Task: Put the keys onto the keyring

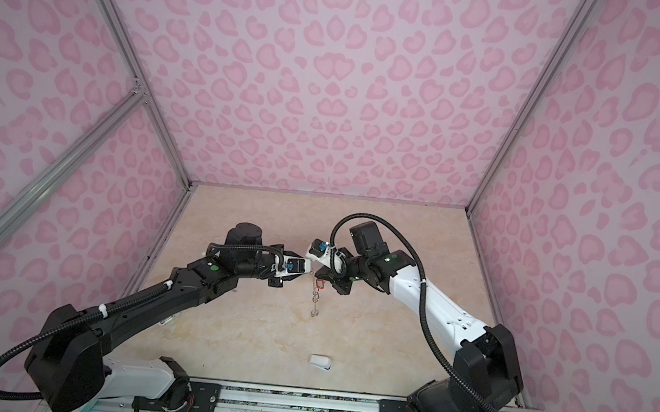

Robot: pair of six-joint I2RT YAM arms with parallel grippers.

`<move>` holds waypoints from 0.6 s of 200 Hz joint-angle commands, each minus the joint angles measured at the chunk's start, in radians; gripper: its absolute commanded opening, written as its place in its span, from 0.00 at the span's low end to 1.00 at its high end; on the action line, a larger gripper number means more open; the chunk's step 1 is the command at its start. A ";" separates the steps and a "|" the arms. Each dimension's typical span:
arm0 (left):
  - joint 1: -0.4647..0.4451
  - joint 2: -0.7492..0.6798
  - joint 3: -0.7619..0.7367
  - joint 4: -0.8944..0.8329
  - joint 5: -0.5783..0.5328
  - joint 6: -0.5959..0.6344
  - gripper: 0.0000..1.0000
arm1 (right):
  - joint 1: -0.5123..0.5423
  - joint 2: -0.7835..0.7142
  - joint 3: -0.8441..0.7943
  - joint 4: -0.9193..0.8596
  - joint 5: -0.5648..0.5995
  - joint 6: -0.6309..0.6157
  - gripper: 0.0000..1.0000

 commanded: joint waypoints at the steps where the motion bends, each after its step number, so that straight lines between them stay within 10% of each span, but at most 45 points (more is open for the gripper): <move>1: -0.004 -0.008 -0.005 0.039 0.017 -0.002 0.29 | 0.001 0.005 0.005 -0.003 -0.015 -0.007 0.00; 120: -0.009 0.021 0.030 -0.050 0.055 -0.001 0.25 | 0.024 -0.002 0.012 -0.016 0.023 -0.016 0.00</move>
